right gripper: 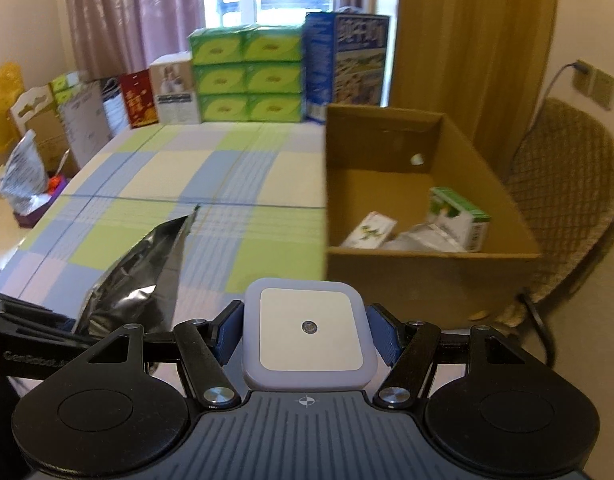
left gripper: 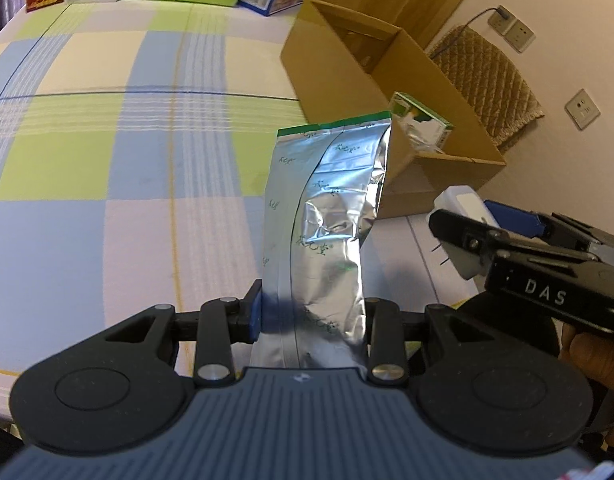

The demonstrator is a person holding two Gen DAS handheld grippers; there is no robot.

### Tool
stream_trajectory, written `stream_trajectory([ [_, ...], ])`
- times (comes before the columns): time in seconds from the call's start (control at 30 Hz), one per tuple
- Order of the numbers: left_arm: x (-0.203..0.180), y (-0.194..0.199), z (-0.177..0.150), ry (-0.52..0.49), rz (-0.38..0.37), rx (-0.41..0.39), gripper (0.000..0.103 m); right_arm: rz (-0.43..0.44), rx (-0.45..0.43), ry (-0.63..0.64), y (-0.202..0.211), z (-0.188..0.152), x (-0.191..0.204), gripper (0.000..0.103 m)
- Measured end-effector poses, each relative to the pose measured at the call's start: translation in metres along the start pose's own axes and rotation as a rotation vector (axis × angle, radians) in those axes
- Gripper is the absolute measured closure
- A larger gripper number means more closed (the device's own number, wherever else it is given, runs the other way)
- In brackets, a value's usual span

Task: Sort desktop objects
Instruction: 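Carry the foil pouch and white night-light over the cardboard box with both tools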

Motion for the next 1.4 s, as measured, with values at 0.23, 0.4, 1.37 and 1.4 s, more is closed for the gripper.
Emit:
stream_trajectory([
  [0.23,-0.028,-0.002,0.007,-0.027,-0.012,-0.013,0.073,-0.038,-0.034,-0.059,0.012,0.004,-0.036,0.040],
  [0.4,-0.049,-0.004,0.015,-0.052,-0.031,-0.017,0.073,-0.068,-0.053,-0.093,0.021,0.007,-0.062,0.039],
  [1.37,-0.114,-0.021,0.065,-0.096,-0.054,-0.051,0.073,-0.126,-0.072,-0.103,0.013,0.026,-0.121,0.039],
  [1.4,-0.116,-0.022,0.066,-0.097,-0.055,-0.051,0.073,-0.127,-0.073,-0.101,0.013,0.028,-0.122,0.039],
])
Point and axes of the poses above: each gripper's, at about its wrist camera, not at the fingertips, and y roughly against the way its jaws point, x to its left, z to its top, the point moved 10 cm from there along -y, roughly the way its jaws point, and after that the axes turned 6 degrees about x, right-handed, at the moved point
